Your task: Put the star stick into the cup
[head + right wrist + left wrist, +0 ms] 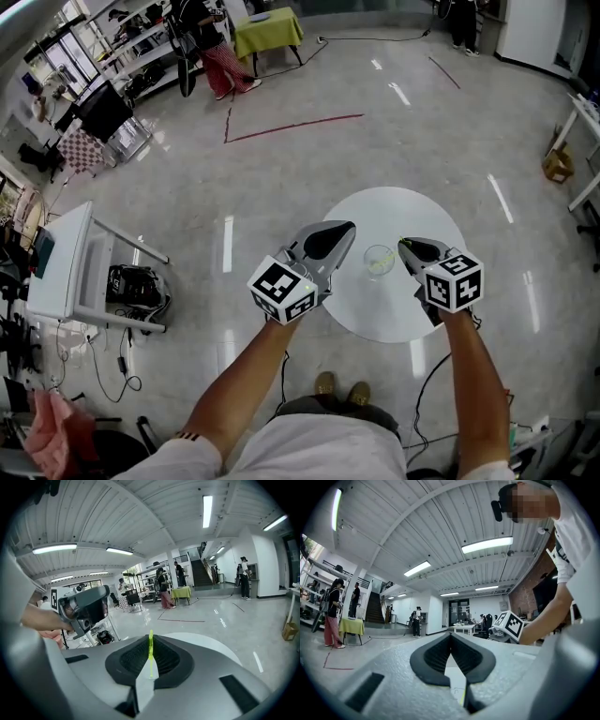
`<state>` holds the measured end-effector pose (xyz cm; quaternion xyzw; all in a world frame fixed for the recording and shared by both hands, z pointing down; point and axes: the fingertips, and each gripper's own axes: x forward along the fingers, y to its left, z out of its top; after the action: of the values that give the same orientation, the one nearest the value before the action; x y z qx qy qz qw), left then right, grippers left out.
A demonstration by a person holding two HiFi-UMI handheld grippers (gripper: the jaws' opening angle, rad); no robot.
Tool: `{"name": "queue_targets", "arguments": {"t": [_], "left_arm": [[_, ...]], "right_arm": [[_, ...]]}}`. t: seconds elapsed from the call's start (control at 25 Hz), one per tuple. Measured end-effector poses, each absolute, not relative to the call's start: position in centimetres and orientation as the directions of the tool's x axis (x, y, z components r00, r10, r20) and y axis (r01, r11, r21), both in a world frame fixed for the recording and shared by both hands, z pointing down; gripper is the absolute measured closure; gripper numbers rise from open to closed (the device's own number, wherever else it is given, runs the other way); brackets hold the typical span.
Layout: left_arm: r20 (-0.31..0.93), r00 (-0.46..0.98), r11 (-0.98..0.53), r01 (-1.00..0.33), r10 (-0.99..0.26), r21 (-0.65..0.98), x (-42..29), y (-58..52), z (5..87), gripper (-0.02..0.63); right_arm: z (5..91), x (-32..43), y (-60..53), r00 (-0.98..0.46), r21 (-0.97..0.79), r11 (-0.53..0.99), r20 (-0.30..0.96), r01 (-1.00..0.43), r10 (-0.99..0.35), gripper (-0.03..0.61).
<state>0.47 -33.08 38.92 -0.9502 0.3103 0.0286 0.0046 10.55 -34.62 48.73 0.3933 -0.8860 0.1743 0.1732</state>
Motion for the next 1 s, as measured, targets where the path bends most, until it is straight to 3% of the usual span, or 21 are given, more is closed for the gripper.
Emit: {"name": "queue_targets", "arguments": {"t": [0.4,0.48,1.0], "left_arm": [[-0.043,0.81,-0.811,-0.585,-0.585,0.009,1.1,-33.0,38.9,0.598],[-0.04,0.811,-0.812,-0.583,-0.583,0.01,1.1,-32.9,39.0,0.598],[-0.025,0.817,-0.817,-0.576,-0.577,0.011,0.7,-32.4,39.7,0.598]], "right_arm": [[49.0,11.9,-35.6,-0.597,-0.11,0.626,0.463,-0.772,-0.655,0.544],[49.2,12.0,-35.8,-0.588,-0.097,0.624,0.473,-0.775,-0.657,0.459],[50.7,13.0,-36.5,-0.498,0.021,0.597,0.529,-0.802,-0.687,0.357]]}}
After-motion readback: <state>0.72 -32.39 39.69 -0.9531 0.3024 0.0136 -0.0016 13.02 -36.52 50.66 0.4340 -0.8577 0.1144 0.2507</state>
